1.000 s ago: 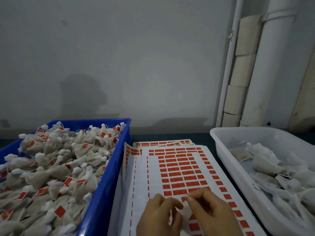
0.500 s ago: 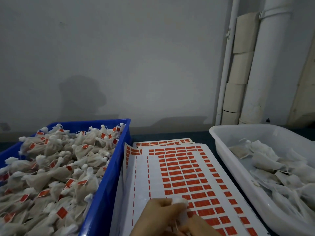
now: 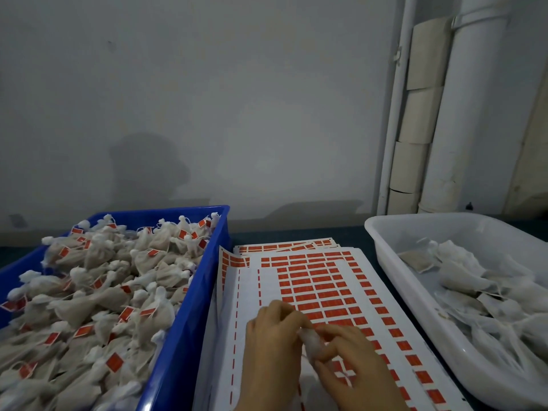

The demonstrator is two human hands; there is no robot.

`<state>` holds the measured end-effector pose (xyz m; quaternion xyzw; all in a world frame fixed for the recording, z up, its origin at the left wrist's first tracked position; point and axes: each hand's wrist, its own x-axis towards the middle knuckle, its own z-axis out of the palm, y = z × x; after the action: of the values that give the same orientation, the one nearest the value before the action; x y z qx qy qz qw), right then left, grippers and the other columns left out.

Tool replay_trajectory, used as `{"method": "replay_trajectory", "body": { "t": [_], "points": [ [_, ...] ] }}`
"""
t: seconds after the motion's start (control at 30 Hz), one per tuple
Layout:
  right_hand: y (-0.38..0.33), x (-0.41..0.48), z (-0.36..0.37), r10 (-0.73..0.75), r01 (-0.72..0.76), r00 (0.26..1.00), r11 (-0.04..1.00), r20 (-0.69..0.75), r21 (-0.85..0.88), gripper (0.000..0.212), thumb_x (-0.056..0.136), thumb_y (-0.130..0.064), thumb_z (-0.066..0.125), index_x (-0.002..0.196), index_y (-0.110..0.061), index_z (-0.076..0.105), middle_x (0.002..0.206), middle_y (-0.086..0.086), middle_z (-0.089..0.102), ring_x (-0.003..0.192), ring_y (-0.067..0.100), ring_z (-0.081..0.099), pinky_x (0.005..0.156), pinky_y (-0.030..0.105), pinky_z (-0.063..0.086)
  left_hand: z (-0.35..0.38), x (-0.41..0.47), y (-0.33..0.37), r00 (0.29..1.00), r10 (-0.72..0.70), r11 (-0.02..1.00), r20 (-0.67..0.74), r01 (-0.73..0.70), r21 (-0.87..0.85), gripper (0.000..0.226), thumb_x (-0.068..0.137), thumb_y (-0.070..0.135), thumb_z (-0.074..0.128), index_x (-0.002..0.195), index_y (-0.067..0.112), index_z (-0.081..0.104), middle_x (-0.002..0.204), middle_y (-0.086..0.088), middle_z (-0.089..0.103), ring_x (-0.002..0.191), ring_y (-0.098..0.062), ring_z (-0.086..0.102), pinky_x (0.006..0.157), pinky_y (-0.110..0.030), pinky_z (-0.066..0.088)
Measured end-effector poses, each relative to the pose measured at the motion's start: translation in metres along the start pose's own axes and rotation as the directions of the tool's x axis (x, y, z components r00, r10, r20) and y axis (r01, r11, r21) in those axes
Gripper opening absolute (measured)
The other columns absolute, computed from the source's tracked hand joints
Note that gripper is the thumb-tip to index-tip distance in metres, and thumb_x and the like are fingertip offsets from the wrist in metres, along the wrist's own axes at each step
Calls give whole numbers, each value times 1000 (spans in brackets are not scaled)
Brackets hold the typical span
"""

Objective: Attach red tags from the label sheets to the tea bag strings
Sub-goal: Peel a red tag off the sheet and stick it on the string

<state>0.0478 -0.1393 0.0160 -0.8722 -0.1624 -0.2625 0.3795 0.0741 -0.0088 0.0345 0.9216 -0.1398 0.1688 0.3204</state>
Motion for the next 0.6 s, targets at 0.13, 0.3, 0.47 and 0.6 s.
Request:
{"method": "replay_trajectory", "body": {
  "t": [0.13, 0.3, 0.47, 0.6],
  "points": [
    [-1, 7, 8, -176, 115, 953, 963, -246, -243, 22, 71, -38, 75, 63, -24, 59, 64, -19, 61, 90, 13, 48, 53, -10, 23, 2, 0, 3, 953, -218, 962, -210, 172, -214, 29, 74, 30, 78, 77, 33, 49, 84, 21, 53, 75, -6, 55, 68, -7, 42],
    [-3, 3, 16, -271, 157, 926, 909, -262, -386, 41, 94, -46, 38, 84, -21, 69, 63, -1, 67, 72, 15, 55, 57, 27, 54, 5, 2, 9, 783, -616, 673, 81, 577, -463, 34, 83, 41, 66, 59, 18, 58, 61, 2, 60, 61, -14, 56, 54, -17, 43],
    [3, -3, 29, -302, 120, 917, 831, -260, -543, 73, 98, -43, 21, 57, -10, 71, 62, 0, 69, 54, 16, 66, 67, 26, 55, 8, 0, 3, 666, -623, 291, 410, 684, -669, 22, 89, 24, 62, 71, 12, 60, 84, -9, 68, 72, -16, 60, 63, -25, 53],
    [6, -6, 30, -319, 139, 919, 812, -231, -567, 72, 98, -44, 22, 57, -13, 72, 63, -2, 70, 55, 15, 67, 69, 25, 53, 8, -6, 3, 636, -690, 297, 346, 685, -666, 26, 91, 41, 52, 86, 16, 49, 89, 0, 55, 77, -12, 51, 77, -20, 47]
  ]
}}
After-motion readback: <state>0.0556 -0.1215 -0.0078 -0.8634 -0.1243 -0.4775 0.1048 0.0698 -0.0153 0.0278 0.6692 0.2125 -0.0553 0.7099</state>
